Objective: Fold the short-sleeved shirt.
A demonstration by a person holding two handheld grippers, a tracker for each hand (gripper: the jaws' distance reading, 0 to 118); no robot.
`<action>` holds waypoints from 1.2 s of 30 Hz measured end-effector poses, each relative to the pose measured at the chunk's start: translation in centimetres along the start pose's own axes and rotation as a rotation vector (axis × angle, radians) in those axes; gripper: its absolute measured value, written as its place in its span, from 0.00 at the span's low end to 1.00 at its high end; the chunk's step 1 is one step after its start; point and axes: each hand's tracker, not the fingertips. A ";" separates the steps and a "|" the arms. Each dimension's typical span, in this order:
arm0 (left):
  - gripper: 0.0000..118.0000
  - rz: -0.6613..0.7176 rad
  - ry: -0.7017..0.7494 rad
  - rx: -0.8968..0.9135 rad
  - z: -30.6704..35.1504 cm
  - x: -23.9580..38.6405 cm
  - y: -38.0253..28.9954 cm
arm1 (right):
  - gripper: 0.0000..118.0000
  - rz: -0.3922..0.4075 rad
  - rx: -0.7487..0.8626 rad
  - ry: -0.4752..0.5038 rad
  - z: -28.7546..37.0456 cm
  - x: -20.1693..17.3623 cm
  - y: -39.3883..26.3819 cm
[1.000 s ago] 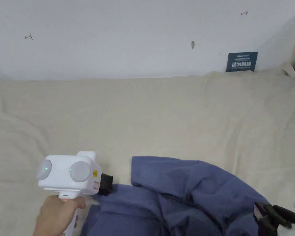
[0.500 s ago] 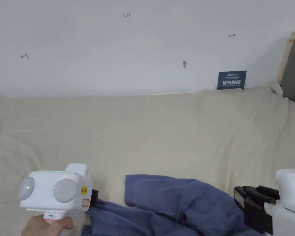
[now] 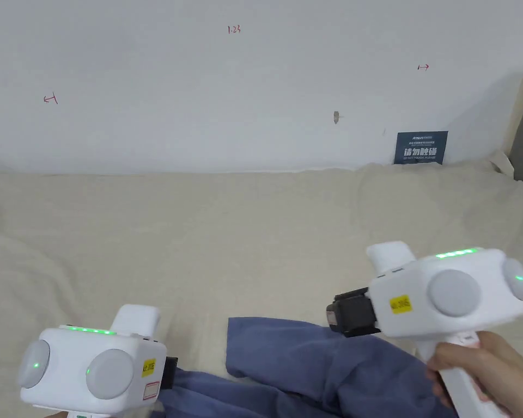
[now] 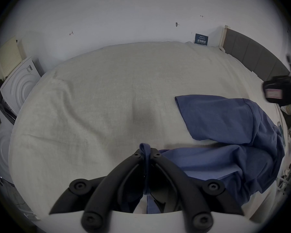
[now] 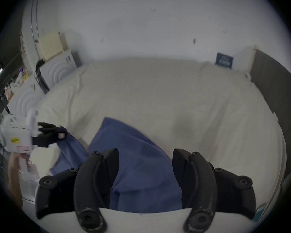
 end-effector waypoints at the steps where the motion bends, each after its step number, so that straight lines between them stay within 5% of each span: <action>1: 0.04 0.006 -0.001 -0.001 0.1 -0.1 -0.1 | 0.58 0.033 -0.036 -0.010 -1.8 -0.1 0.5; 8: 0.04 0.044 -0.027 -0.028 0.2 -0.9 -1.7 | 0.57 0.030 -0.291 0.007 -10.6 0.2 0.7; 10: 0.04 0.046 -0.032 -0.029 0.1 -1.1 -1.9 | 0.54 0.124 -0.234 0.001 -10.3 -0.3 0.5; 11: 0.04 0.052 -0.035 -0.028 0.1 -1.1 -2.0 | 0.45 0.129 -0.245 0.005 -10.3 -0.4 0.8; 13: 0.04 0.060 -0.038 -0.028 0.1 -0.9 -2.3 | 0.03 0.114 -0.255 0.013 -10.3 -0.1 1.0; 23: 0.04 0.078 -0.028 -0.011 1.7 -1.0 -2.3 | 0.03 -0.114 -0.072 0.105 -3.9 2.9 1.9; 36: 0.04 0.084 0.161 0.298 15.3 -3.3 0.5 | 0.03 -0.197 0.351 0.038 19.7 5.7 1.3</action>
